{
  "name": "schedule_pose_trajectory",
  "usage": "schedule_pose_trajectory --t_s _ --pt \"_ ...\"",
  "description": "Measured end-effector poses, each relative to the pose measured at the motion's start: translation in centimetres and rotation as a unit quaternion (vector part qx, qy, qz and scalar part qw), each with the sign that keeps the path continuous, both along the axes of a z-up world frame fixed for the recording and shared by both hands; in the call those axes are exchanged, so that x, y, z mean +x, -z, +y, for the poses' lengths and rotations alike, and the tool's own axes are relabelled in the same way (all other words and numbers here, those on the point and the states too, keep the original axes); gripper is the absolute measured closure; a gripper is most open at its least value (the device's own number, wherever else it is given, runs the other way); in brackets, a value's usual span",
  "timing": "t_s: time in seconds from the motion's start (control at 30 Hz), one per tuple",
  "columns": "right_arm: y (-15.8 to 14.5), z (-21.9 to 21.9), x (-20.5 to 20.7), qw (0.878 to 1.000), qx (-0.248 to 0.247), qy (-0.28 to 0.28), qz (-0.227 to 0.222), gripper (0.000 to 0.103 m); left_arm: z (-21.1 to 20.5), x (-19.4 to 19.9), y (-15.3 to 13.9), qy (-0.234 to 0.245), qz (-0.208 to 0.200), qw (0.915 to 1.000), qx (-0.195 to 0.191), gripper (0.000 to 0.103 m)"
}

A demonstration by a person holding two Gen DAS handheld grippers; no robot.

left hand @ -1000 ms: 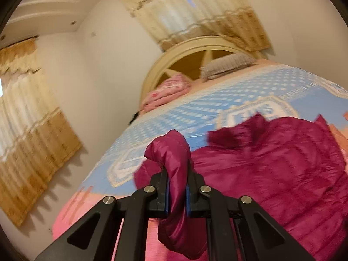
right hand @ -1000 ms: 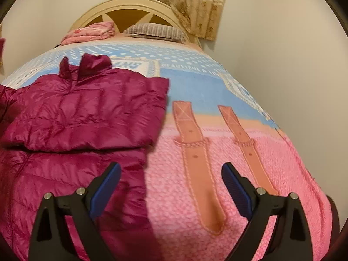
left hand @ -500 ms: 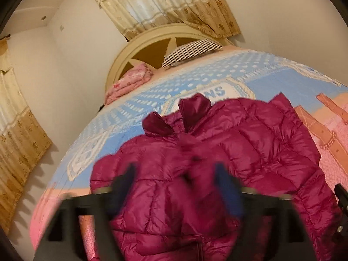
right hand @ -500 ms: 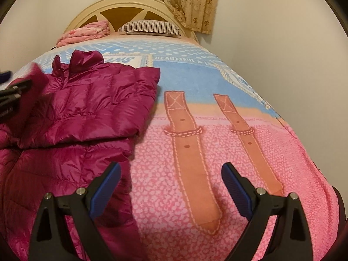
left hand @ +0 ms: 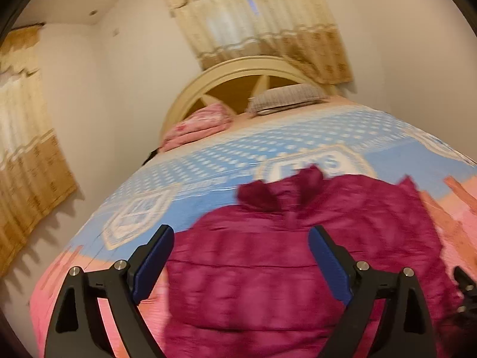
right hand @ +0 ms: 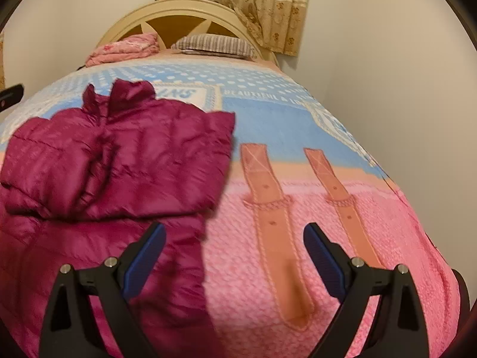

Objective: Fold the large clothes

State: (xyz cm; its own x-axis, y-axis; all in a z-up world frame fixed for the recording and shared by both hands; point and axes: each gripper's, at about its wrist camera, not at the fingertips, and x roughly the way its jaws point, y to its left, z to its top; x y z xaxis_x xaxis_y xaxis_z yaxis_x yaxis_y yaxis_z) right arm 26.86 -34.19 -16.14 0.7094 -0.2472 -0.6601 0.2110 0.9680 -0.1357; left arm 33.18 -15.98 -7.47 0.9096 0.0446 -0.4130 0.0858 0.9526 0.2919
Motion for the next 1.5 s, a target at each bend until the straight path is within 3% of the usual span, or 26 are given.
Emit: schedule_pose_trajectory --t_s 0.13,0.37,0.47,0.53,0.63,0.73,1.03,1.07,1.13,1.17,1.33,1.5 --pt "-1.2 2.0 1.0 1.000 0.014 -0.023 -0.008 0.008 5.0 2.5 0.4 -0.061 0.012 0.9979 -0.017 0.010" --pt "-2.1 7.6 5.8 0.992 0.069 -0.104 -0.004 0.013 12.0 7.9 5.9 -0.159 0.109 0.9803 -0.045 0.010" --pt "-0.8 9.2 8.0 0.986 0.103 -0.127 0.025 0.031 14.1 7.7 7.3 -0.174 0.120 0.9753 -0.063 0.010" --pt "0.6 9.7 9.3 0.982 0.120 -0.138 0.054 0.069 14.8 7.5 7.8 -0.179 0.122 0.9741 -0.064 0.010" --pt "1.7 9.6 9.5 0.980 0.130 -0.138 0.063 0.084 16.1 7.3 8.0 -0.185 0.125 0.9723 -0.071 0.010" --pt "1.8 8.9 8.5 0.981 0.131 -0.132 0.060 0.090 16.9 7.3 7.9 -0.189 0.125 0.9701 -0.086 0.010" --pt "2.3 7.0 6.3 0.986 0.109 -0.103 0.068 0.091 15.1 8.5 9.0 -0.179 0.155 0.9685 -0.078 0.010" --pt "2.5 6.9 6.3 0.987 0.108 -0.098 0.068 0.089 14.9 8.6 9.2 -0.178 0.160 0.9681 -0.075 0.010" --pt "2.4 6.4 6.3 0.989 0.109 -0.083 0.060 0.067 14.6 8.5 9.4 -0.171 0.164 0.9687 -0.074 0.010" --pt "2.1 6.0 6.1 0.989 0.111 -0.075 0.056 0.061 14.5 8.4 9.3 -0.170 0.165 0.9687 -0.074 0.010" --pt "0.3 5.3 5.9 0.992 0.107 -0.059 0.029 0.060 14.2 8.1 9.2 -0.163 0.162 0.9706 -0.071 0.010" --pt "0.0 6.3 6.4 0.994 0.084 -0.062 0.034 0.060 14.4 8.1 9.5 -0.161 0.167 0.9698 -0.076 0.010"
